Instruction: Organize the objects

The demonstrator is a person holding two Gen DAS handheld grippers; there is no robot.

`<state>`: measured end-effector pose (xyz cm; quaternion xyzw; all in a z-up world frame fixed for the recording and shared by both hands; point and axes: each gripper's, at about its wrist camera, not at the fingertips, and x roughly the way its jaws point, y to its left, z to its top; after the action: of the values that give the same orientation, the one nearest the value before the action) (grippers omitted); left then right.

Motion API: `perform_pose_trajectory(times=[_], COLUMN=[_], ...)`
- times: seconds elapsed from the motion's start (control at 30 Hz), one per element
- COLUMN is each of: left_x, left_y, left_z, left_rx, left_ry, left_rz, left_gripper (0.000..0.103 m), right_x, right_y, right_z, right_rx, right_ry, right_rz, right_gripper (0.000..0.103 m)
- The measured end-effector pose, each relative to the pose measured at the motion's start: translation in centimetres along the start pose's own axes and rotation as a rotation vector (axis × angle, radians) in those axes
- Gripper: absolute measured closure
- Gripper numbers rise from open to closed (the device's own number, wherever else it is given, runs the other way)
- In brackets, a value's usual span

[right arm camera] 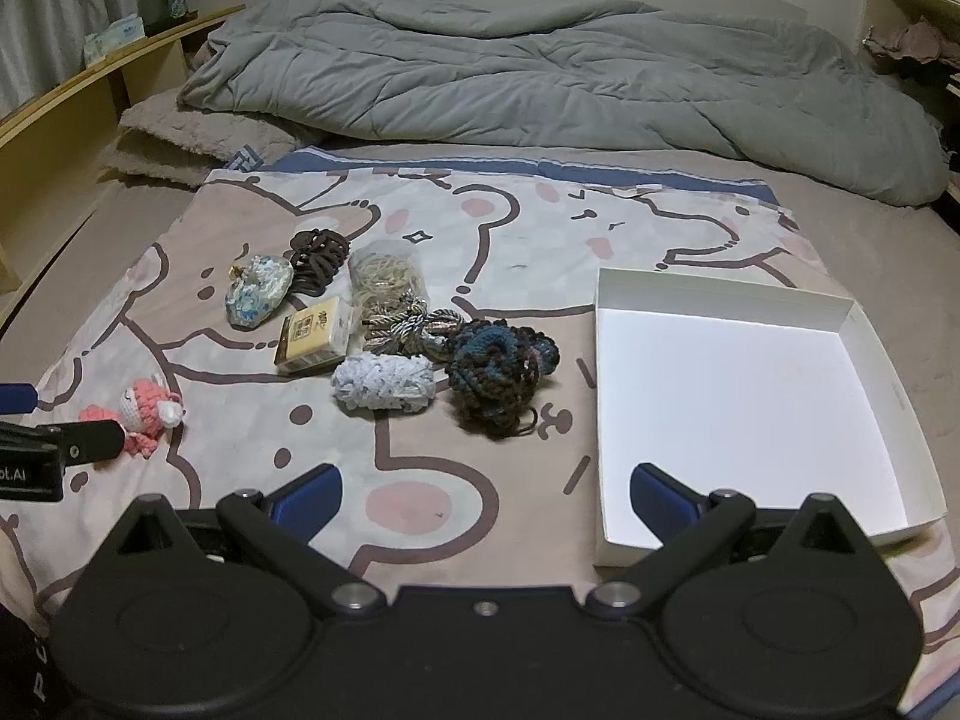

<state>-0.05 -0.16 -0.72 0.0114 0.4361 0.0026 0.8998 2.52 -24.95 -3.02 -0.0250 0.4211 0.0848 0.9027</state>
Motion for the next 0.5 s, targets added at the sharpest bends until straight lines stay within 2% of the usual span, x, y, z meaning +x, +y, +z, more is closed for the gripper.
perform_pose_trajectory(times=[0.5], left_x=[-0.02], left_y=[-0.29], left_z=[-0.01], left_rx=[0.006], left_ry=[0.002], left_rz=[-0.001], left_gripper=[0.000], right_x=[0.08], right_y=[0.01], right_z=[-0.15], right_rx=[-0.003], right_ry=[0.008], right_rz=[0.000], right_gripper=[0.000])
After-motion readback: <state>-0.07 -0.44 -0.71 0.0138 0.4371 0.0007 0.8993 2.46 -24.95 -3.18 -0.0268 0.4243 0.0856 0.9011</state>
